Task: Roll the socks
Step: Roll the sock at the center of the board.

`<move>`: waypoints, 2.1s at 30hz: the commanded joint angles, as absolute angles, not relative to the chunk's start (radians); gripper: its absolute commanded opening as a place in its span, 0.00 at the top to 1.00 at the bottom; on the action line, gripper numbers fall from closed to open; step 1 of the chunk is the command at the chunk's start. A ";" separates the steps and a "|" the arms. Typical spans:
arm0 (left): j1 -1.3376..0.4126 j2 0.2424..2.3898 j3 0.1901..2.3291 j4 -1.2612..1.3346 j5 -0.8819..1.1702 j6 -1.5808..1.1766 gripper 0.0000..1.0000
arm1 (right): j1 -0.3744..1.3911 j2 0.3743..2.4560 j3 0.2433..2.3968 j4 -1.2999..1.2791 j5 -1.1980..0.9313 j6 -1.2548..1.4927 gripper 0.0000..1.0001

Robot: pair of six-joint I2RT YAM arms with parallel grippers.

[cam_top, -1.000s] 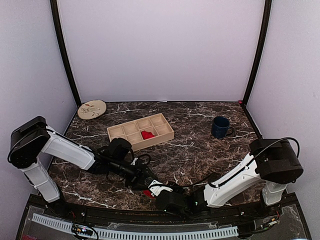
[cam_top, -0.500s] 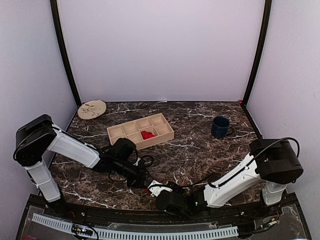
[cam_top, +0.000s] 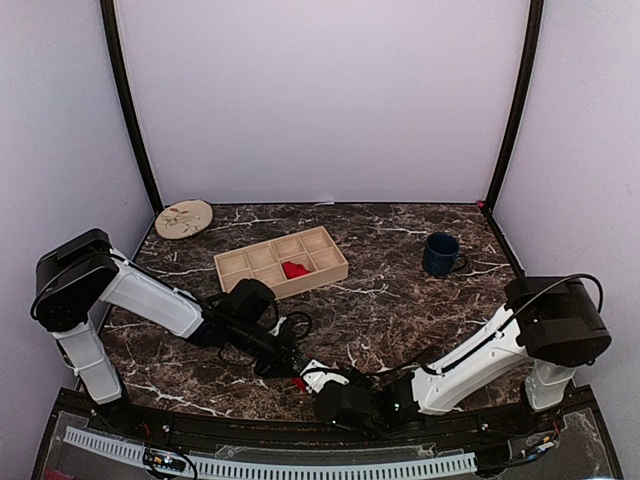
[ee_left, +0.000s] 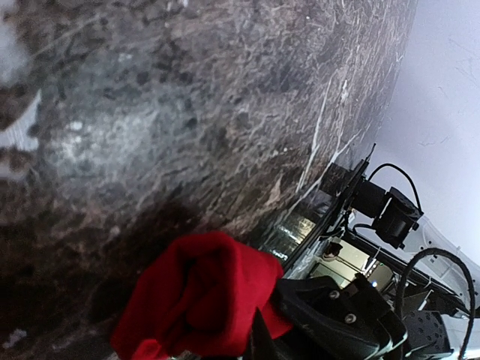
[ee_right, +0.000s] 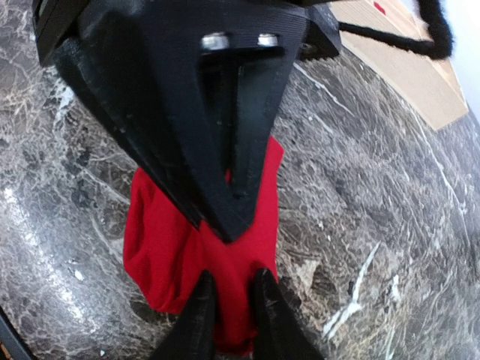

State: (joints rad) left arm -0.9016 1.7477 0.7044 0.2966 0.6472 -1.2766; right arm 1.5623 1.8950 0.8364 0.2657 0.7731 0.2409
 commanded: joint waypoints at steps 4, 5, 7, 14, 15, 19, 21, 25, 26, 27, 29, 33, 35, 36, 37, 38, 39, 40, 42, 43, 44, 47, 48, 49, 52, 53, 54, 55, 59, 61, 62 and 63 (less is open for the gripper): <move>-0.899 1.773 0.688 0.260 0.546 -1.142 1.00 | 1.573 1.808 0.802 0.187 0.711 0.355 0.68; -0.899 1.775 0.685 0.267 0.540 -1.134 1.00 | 1.574 1.796 0.797 0.183 0.698 0.368 0.65; -0.899 1.778 0.683 0.276 0.530 -1.107 1.00 | 1.574 1.767 0.786 0.173 0.672 0.394 0.62; -0.899 1.782 0.657 0.321 0.503 -1.034 1.00 | 1.574 1.615 0.731 0.149 0.606 0.525 0.56; -0.899 1.781 0.651 0.330 0.498 -1.026 1.00 | 1.574 1.603 0.725 0.144 0.602 0.549 0.54; -0.899 1.776 0.625 0.366 0.481 -0.999 1.00 | 1.555 1.542 0.712 0.144 0.560 0.607 0.50; -0.899 1.772 0.611 0.384 0.470 -0.982 1.00 | 1.528 1.540 0.700 0.160 0.520 0.643 0.50; -0.899 1.775 0.588 0.420 0.459 -0.938 1.00 | 1.455 1.537 0.659 0.252 0.428 0.716 0.49; -0.899 1.778 0.583 0.429 0.458 -0.929 1.00 | 1.425 1.542 0.652 0.275 0.402 0.736 0.49; -0.899 1.781 0.579 0.437 0.459 -0.922 1.00 | 1.407 1.547 0.647 0.293 0.380 0.751 0.49; -0.899 1.787 0.571 0.452 0.459 -0.906 1.00 | 1.376 1.558 0.644 0.326 0.347 0.772 0.49; -0.899 1.787 0.547 0.476 0.453 -0.887 1.00 | 1.329 1.587 0.651 0.388 0.286 0.799 0.49; -0.900 1.787 0.538 0.480 0.450 -0.882 1.00 | 1.311 1.624 0.659 0.412 0.248 0.817 0.49; -0.900 1.787 0.536 0.481 0.450 -0.880 1.00 | 1.305 1.635 0.661 0.425 0.230 0.828 0.49; -0.900 1.787 0.532 0.486 0.451 -0.878 1.00 | 1.299 1.646 0.662 0.437 0.208 0.838 0.49; -0.902 1.786 0.528 0.489 0.449 -0.877 1.00 | 1.294 1.656 0.662 0.449 0.193 0.850 0.48; -0.903 1.784 0.526 0.488 0.447 -0.877 1.00 | 1.291 1.667 0.664 0.459 0.180 0.861 0.48; -0.904 1.783 0.522 0.491 0.445 -0.876 1.00 | 1.290 1.678 0.668 0.461 0.169 0.870 0.48; -0.907 1.780 0.516 0.502 0.442 -0.876 1.00 | 1.287 1.697 0.670 0.474 0.151 0.888 0.48; -0.910 1.781 0.514 0.505 0.441 -0.876 1.00 | 1.286 1.705 0.668 0.489 0.143 0.897 0.48; -0.912 1.781 0.511 0.508 0.440 -0.876 1.00 | 1.283 1.712 0.665 0.500 0.137 0.908 0.48; -0.920 1.783 0.503 0.517 0.433 -0.877 1.00 | 1.271 1.727 0.654 0.544 0.115 0.946 0.48; -0.922 1.785 0.500 0.523 0.430 -0.879 1.00 | 1.266 1.733 0.651 0.553 0.107 0.958 0.48; -0.924 1.787 0.498 0.528 0.428 -0.881 1.00 | 1.262 1.739 0.651 0.562 0.100 0.971 0.48; -0.930 1.792 0.490 0.548 0.427 -0.888 1.00 | 1.255 1.755 0.651 0.580 0.084 0.996 0.48; -0.934 1.793 0.486 0.553 0.424 -0.892 1.00 | 1.252 1.760 0.653 0.580 0.080 1.003 0.48; -0.935 1.793 0.483 0.559 0.422 -0.895 1.00 | 1.251 1.766 0.655 0.580 0.076 1.009 0.48; -0.937 1.793 0.478 0.563 0.419 -0.897 1.00 | 1.249 1.772 0.658 0.580 0.071 1.015 0.48; -0.940 1.792 0.464 0.587 0.412 -0.908 1.00 | 1.250 1.795 0.655 0.582 0.059 1.047 0.49; -0.943 1.792 0.461 0.592 0.410 -0.912 1.00 | 1.249 1.805 0.651 0.588 0.055 1.061 0.49; -0.944 1.792 0.455 0.597 0.408 -0.914 1.00 | 1.250 1.812 0.651 0.588 0.051 1.065 0.49; -0.946 1.792 0.451 0.604 0.404 -0.917 1.00 | 1.250 1.818 0.653 0.588 0.045 1.069 0.49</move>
State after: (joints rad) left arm -0.9375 1.7603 0.5003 0.7063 0.4545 -0.9051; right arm 1.2552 1.7859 0.6506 0.5541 0.0704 1.0286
